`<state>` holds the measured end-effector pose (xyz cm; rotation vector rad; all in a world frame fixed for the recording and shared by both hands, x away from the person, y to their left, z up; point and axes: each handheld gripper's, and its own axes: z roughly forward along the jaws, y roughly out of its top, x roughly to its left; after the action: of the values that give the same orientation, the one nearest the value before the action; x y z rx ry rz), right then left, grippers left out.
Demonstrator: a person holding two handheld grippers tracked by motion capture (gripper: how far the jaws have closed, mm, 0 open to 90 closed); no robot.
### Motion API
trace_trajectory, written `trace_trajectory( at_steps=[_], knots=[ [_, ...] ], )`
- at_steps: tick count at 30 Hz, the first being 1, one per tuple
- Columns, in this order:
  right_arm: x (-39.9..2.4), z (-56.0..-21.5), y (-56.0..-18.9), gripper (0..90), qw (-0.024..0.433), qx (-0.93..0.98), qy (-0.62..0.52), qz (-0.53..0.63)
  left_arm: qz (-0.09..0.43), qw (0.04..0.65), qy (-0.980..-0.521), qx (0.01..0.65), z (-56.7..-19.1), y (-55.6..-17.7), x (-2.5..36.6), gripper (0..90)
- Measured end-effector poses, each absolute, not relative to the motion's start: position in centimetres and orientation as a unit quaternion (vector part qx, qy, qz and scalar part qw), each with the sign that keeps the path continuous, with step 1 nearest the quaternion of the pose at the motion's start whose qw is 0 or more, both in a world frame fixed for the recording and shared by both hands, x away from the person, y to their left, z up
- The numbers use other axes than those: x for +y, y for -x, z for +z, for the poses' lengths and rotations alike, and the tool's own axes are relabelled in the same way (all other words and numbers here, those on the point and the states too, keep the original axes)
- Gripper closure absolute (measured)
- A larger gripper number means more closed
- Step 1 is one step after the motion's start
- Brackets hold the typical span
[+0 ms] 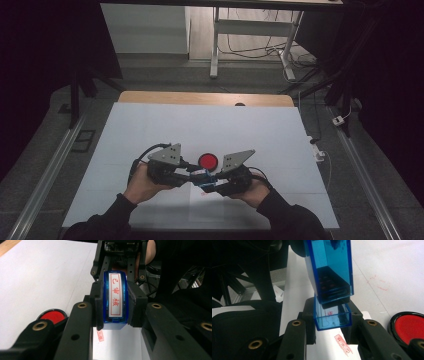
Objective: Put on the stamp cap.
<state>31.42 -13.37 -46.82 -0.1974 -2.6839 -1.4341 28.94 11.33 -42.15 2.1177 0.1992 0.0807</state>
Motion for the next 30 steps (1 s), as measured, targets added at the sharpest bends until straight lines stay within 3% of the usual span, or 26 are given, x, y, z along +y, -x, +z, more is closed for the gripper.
trace_trajectory(
  at_steps=[30],
  knots=[
    [-13.41,-46.44,-31.27,69.4,0.067,-0.872,0.041,-0.483,0.020,0.519,-0.854,0.040,-42.86,-29.05,11.43,70.3]
  ],
)
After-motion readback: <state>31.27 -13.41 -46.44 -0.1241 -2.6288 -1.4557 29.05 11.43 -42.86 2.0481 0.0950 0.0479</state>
